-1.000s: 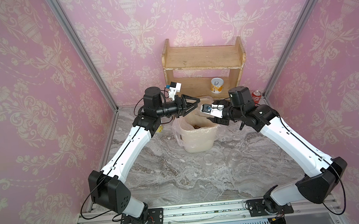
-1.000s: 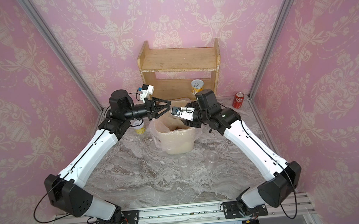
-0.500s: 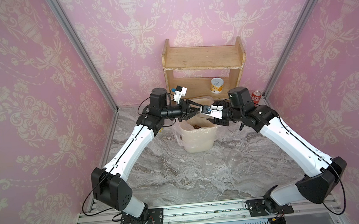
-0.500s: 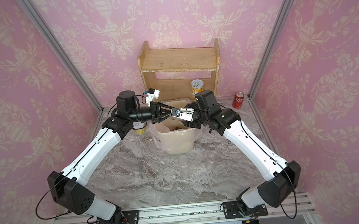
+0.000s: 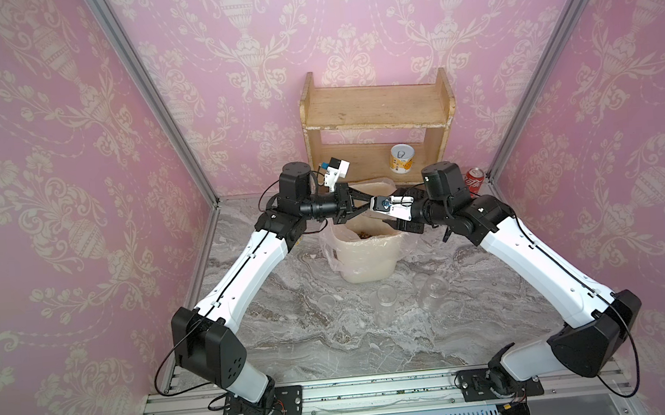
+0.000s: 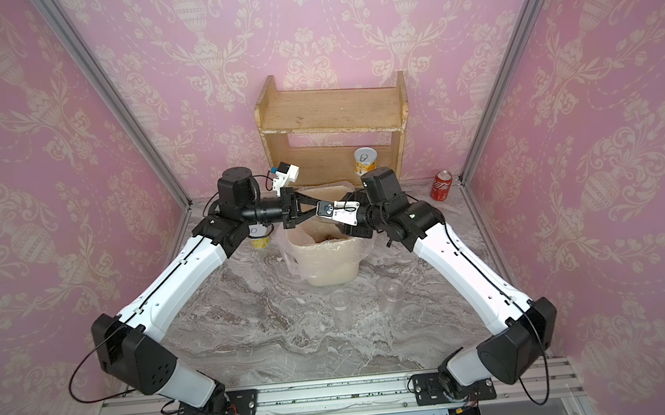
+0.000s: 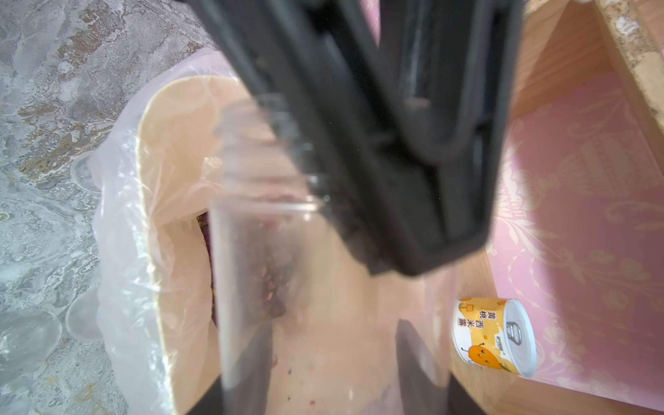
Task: Empty the moldy dried flower tea in the jars
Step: Pour the moldy dried flower tea into the trash bin.
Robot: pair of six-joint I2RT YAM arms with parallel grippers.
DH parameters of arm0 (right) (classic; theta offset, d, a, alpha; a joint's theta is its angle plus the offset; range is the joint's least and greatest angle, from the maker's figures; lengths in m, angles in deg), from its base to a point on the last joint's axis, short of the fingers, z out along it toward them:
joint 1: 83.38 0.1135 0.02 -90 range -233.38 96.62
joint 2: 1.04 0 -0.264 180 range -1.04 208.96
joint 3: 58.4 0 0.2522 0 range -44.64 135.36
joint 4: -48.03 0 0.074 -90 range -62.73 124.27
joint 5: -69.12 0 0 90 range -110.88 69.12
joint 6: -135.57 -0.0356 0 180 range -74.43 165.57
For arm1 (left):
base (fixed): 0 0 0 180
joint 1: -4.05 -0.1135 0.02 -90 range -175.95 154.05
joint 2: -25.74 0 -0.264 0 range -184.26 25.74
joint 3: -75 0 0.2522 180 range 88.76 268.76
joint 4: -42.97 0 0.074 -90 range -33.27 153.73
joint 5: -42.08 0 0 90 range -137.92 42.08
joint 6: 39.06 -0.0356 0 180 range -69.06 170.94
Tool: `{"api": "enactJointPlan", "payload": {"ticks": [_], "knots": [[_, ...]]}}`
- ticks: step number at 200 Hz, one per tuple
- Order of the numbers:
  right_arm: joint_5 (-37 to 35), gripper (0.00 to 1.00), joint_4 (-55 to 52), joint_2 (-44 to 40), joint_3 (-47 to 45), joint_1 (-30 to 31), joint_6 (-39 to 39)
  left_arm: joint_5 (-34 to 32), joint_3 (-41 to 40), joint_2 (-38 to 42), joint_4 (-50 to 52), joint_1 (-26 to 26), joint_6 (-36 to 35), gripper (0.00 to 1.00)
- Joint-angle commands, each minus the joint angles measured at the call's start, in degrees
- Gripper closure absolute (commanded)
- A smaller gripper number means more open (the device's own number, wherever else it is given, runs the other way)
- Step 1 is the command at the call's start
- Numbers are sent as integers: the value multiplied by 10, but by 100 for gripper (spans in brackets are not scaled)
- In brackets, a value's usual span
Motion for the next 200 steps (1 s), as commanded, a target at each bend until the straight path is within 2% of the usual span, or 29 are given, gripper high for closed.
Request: {"api": "enactJointPlan", "payload": {"ticks": [1,44,72,97,113,125,139,158,178,200], "knots": [[-3,63,23,-26,-6,-3,-49,-3,-3,-13,-45,-1,4,100],[21,35,56,-81,-32,-28,-141,-12,-2,-12,-72,-13,14,100],[36,1,126,-152,-96,-34,-244,-11,-1,-17,-103,-16,33,100],[24,0,188,-207,-142,-36,-358,-9,-2,-21,-133,-19,53,100],[-29,0,209,-225,-146,-38,-499,-8,0,-23,-161,-20,71,100],[-84,0,204,-228,-136,-47,-641,-10,0,-24,-176,-20,80,100],[-99,0,172,-218,-110,-69,-809,-13,-1,-25,-192,-20,88,100],[-69,0,165,-199,-100,-104,-1025,-15,0,-30,-211,-20,101,100],[-21,0,262,-194,-158,-136,-1212,-17,-4,-35,-243,-20,124,100],[-9,2,392,-190,-238,-146,-1345,-19,-9,-37,-273,-19,145,100]]}}
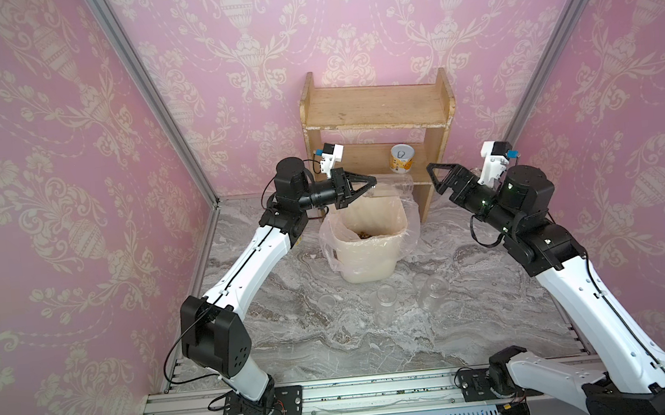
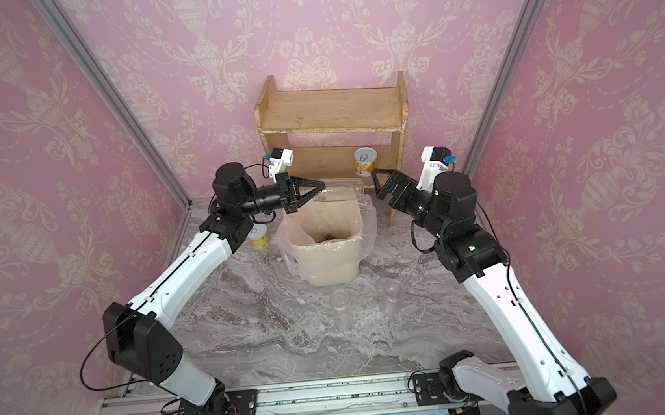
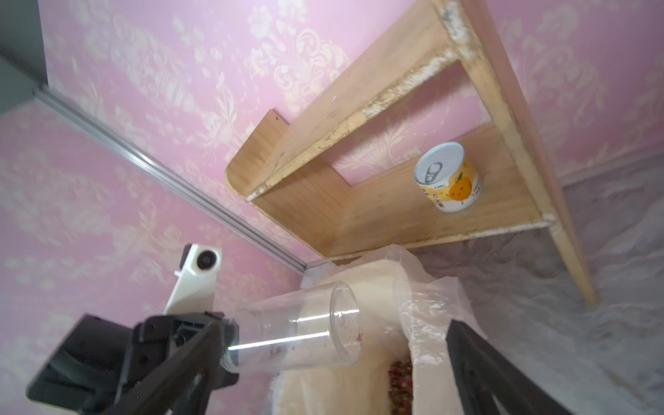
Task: Empty the moldy dried flower tea in the jars
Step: Pour the moldy dried flower tea into the trash bin.
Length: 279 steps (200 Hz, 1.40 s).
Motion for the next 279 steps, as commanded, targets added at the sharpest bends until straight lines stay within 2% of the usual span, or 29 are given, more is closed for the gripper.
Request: {"api": "enactJointPlan", "payload": {"ticks": [1,51,129,195,237,279], "knots": [[29,2,137,11,-67,-6,-282,-11,-8,-4,-67,-2,38,100],[64,0,215,46,-83,-1,-357,-13,-17,-2,-103,0,65,100],[65,1,245,81,-54,32,-363,-21,-24,-2,-117,11,73,100],[52,14,291,120,-46,48,-371,-23,-36,-2,-131,21,80,100],[54,30,315,137,-46,56,-391,-29,-43,-2,-134,22,82,100],[46,43,317,138,-51,58,-388,-31,-47,-5,-141,22,87,100]]}}
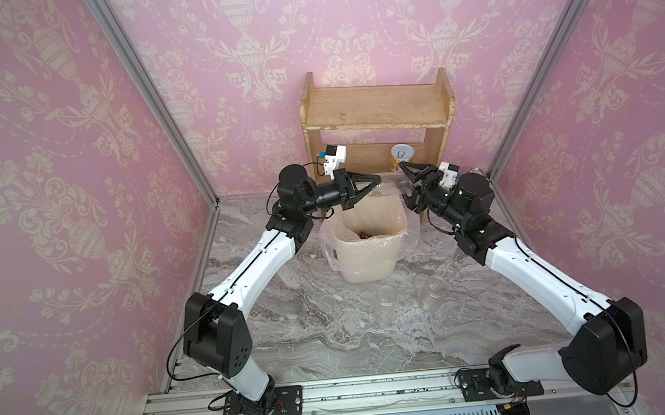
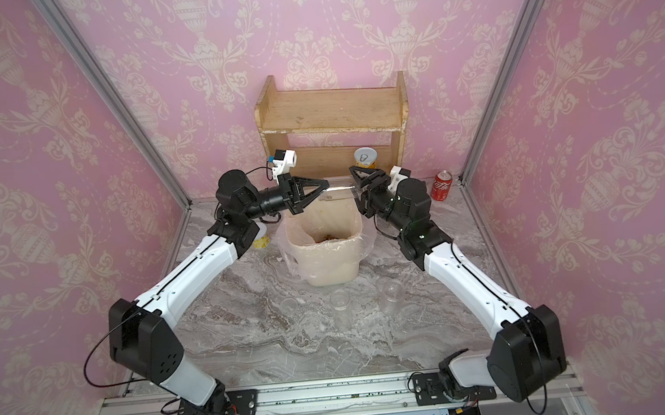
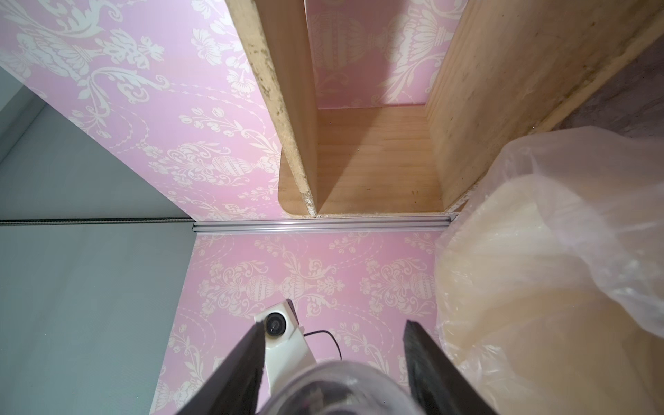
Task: Empty the moldy dried flower tea in the jars
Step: Pour the moldy dried flower tea into the trash bin.
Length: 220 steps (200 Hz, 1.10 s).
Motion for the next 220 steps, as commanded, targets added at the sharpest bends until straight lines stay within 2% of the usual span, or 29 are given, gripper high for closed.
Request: {"api": "enactJointPlan", "payload": {"ticks": [1,19,33,46,66,91,112,139,153,166,220], "knots": [[-9,43,26,-3,13,4,0,-14,-4,-4,-27,5,7,100],[-15,45,25,-3,8,4,1,-13,-5,-6,-27,5,9,99],[-17,49,27,-2,6,4,1,-11,-3,-8,-27,5,7,85],[-19,53,25,-2,5,3,4,-9,-4,-9,-25,5,4,66],[-21,58,16,-2,9,3,18,-8,-5,-8,-9,4,-12,50],[-32,63,-38,-8,33,2,70,-13,-6,2,40,-9,-54,37],[-49,64,-110,-16,63,1,146,-33,-8,25,126,-29,-129,28],[-69,67,-217,-10,116,2,262,-100,6,68,326,-43,-305,14],[-89,69,-277,1,152,11,331,-133,8,87,390,-43,-370,10],[-124,70,-327,13,189,26,401,-147,6,100,418,-44,-399,9],[-240,69,-482,107,344,114,649,-169,-32,137,426,-45,-427,7]]}}
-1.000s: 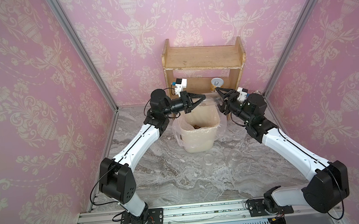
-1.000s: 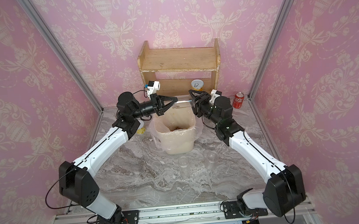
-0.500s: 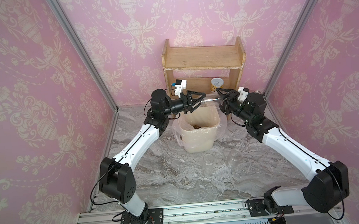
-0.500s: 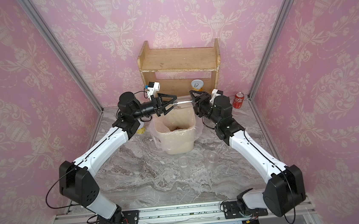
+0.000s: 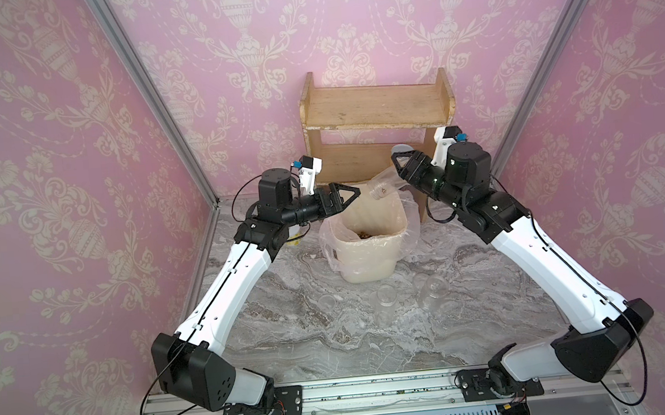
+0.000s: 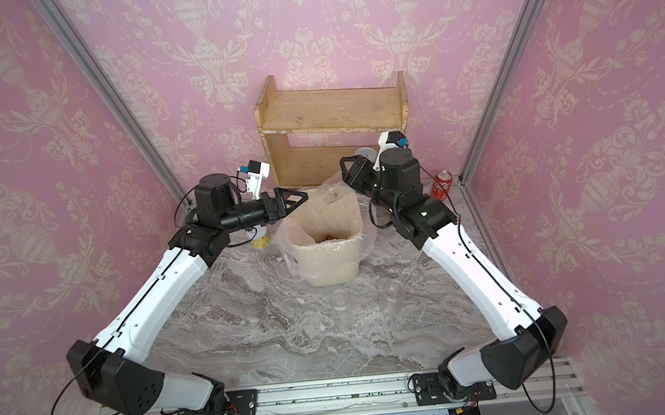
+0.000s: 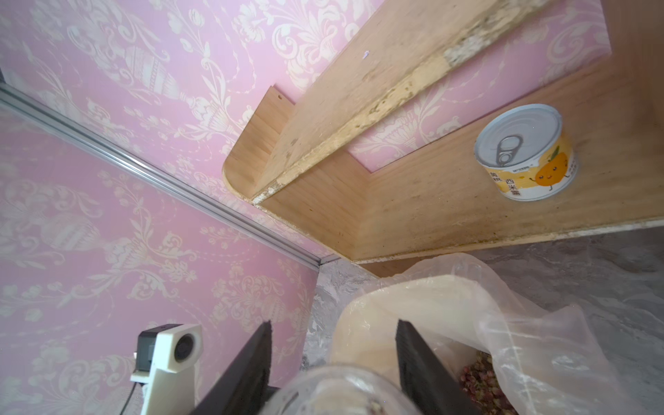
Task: Empty the moldy dried flower tea in the jars
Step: Pour the moldy dried flower tea into the trash bin.
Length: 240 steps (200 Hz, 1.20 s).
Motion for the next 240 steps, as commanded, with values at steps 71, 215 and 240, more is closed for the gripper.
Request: {"api": "enactJointPlan", "payload": {"ticks": [71,215,240], "knots": [[-117,66,-179,131,141,72,254,-118,-55,69,48,-6,-95,3],[-123,66,-239,161,196,78,274,-126,-76,80,14,-13,-78,3],[-42,68,-97,102,77,50,202,-124,-77,79,10,-14,-75,3]]}}
